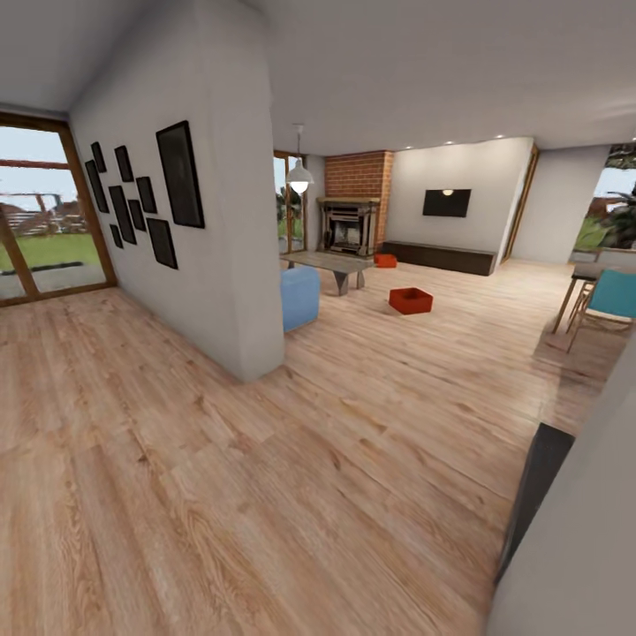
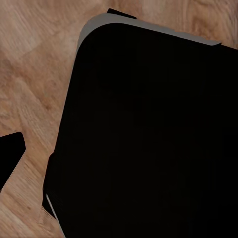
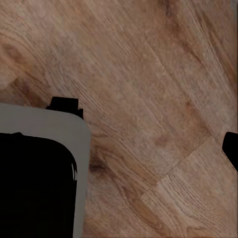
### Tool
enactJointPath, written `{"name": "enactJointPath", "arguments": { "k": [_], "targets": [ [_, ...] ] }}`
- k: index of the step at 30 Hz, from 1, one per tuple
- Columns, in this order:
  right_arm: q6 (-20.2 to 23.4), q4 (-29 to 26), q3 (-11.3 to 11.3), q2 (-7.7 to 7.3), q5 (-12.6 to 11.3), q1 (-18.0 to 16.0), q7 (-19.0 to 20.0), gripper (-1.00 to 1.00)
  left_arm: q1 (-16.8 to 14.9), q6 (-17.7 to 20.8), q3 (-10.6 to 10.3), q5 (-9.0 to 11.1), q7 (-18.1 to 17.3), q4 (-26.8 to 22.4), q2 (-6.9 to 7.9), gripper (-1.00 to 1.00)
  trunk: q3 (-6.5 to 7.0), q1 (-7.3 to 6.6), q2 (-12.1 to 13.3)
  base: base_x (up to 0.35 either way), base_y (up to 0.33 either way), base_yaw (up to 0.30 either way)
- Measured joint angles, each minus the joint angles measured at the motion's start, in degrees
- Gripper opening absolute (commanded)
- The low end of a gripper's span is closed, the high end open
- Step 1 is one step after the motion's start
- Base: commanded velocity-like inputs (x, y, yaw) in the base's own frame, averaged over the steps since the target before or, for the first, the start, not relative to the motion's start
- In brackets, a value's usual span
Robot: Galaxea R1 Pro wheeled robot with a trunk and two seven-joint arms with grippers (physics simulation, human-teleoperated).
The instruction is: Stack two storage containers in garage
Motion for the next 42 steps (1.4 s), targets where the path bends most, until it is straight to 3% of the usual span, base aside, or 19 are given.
{"name": "enactJointPath", "arguments": {
  "k": [42],
  "targets": [
    [0.3,0.0,0.0,0.03,-0.1,0.0,0.0,1.00,0.0,0.8,-0.2,0.0,0.0,0.1,0.05,1.00,0.00,0.00,0.0,0.324,0.000,0.000]
  ]
}}
